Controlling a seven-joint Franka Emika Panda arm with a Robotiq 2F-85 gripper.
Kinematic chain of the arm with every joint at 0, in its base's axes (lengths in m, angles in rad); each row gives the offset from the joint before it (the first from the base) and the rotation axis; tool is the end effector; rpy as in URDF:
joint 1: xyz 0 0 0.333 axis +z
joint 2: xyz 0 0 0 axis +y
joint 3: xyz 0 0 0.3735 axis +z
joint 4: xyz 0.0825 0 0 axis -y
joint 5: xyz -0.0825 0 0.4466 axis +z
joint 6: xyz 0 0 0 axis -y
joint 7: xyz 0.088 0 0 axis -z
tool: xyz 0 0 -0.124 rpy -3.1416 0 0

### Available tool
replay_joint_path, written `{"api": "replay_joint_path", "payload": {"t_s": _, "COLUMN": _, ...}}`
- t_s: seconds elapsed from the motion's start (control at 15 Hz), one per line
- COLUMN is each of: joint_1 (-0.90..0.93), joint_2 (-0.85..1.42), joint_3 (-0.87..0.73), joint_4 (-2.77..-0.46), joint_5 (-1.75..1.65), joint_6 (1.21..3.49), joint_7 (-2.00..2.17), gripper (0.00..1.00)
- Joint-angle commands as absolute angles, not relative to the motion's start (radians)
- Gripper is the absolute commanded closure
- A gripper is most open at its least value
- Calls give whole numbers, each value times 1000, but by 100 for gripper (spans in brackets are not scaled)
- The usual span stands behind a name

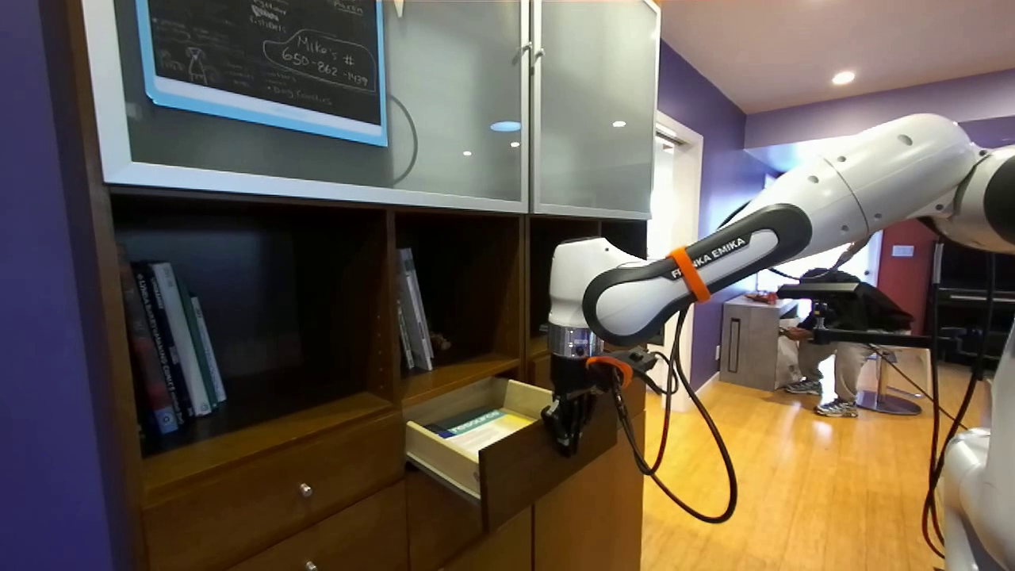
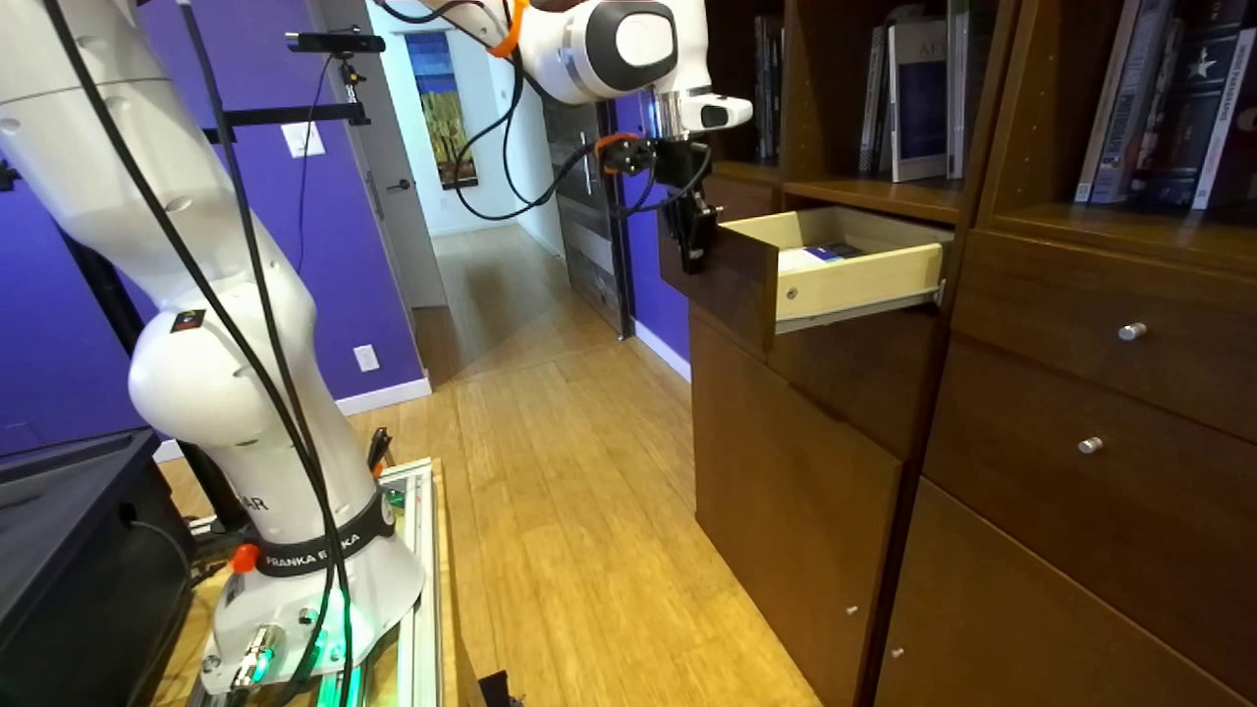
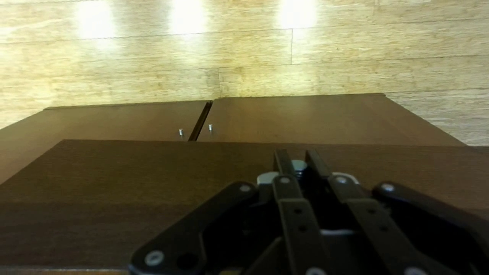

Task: Open the topmost drawer in the middle

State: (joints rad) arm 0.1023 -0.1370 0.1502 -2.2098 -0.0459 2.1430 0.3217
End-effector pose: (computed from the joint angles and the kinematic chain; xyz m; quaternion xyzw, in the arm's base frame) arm 0.5411 0.1387 0.4534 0.9987 -0.0231 0.0413 0.0190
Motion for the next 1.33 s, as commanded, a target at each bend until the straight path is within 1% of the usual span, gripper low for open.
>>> {"api": "replay_joint_path", "payload": {"t_s": 0.0, "joint_1": 83, "joint_2": -33, "joint_3": 138, "joint_4": -2151, "joint_5": -104, "joint_6": 2278, "joint_7": 305, "gripper": 60}}
{"api": "replay_joint_path", "payload": {"t_s": 0.07, "joint_1": 83, "joint_2": -33, "joint_3": 138, "joint_4": -2151, "joint_5": -104, "joint_6": 2279, "joint_7": 307, "gripper": 60}}
{"api": "replay_joint_path", "payload": {"t_s": 0.13, "joint_1": 83, "joint_2": -33, "joint_3": 139, "joint_4": -2151, "joint_5": -108, "joint_6": 2281, "joint_7": 309, "gripper": 56}}
{"api": "replay_joint_path", "payload": {"t_s": 0.67, "joint_1": 88, "joint_2": -25, "joint_3": 148, "joint_4": -2142, "joint_5": -103, "joint_6": 2253, "joint_7": 365, "gripper": 2}}
{"api": "replay_joint_path", "payload": {"t_s": 0.73, "joint_1": 88, "joint_2": -24, "joint_3": 149, "joint_4": -2138, "joint_5": -105, "joint_6": 2237, "joint_7": 381, "gripper": 0}}
{"api": "replay_joint_path", "payload": {"t_s": 1.27, "joint_1": 86, "joint_2": -23, "joint_3": 129, "joint_4": -2114, "joint_5": -109, "joint_6": 2100, "joint_7": 431, "gripper": 0}}
